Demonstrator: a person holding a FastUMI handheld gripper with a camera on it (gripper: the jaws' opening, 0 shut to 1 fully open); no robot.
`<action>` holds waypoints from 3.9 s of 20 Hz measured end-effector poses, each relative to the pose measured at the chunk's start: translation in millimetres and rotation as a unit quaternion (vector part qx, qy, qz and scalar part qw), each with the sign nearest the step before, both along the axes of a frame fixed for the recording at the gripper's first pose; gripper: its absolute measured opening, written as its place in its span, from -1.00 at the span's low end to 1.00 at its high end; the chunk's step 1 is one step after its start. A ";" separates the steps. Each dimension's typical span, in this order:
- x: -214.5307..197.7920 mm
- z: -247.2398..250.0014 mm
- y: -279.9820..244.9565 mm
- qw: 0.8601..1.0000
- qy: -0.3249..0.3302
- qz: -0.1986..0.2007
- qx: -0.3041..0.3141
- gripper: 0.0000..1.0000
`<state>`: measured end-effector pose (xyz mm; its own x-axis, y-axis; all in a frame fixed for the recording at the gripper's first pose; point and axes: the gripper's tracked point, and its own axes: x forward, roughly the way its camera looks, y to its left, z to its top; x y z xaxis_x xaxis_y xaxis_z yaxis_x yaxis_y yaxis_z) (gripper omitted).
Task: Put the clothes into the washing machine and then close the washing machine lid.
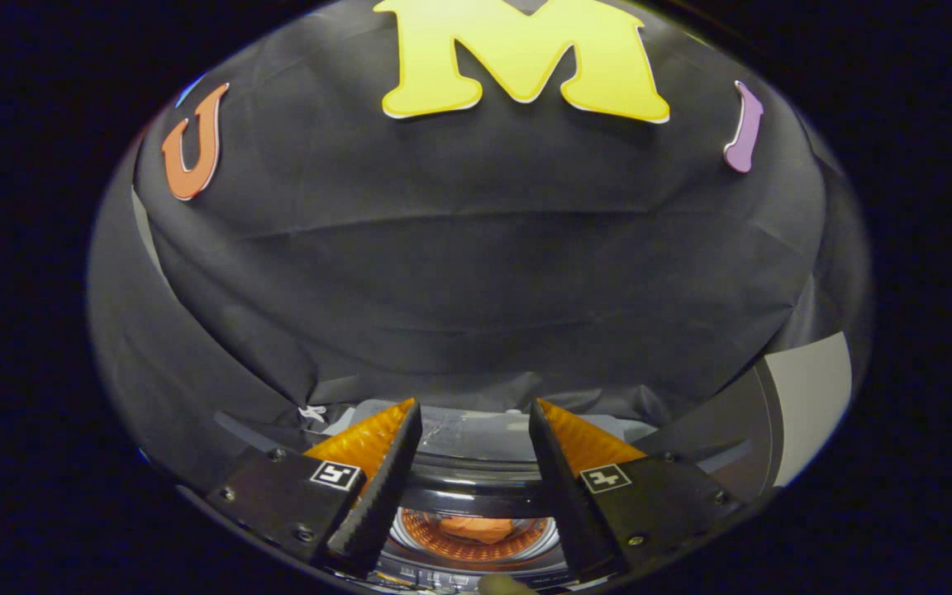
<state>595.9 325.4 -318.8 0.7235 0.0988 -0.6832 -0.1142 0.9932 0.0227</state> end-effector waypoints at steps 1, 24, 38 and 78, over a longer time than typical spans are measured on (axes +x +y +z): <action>-4.3 -0.6 -0.4 1.000 0.001 0.000 0.000 0.64; -55.2 -17.2 -5.9 0.999 0.017 0.029 -0.022 0.66; -56.5 -47.5 -4.1 0.995 0.071 0.059 -0.033 0.65; -582.6 340.0 -349.1 0.921 -0.380 -0.085 0.001 0.97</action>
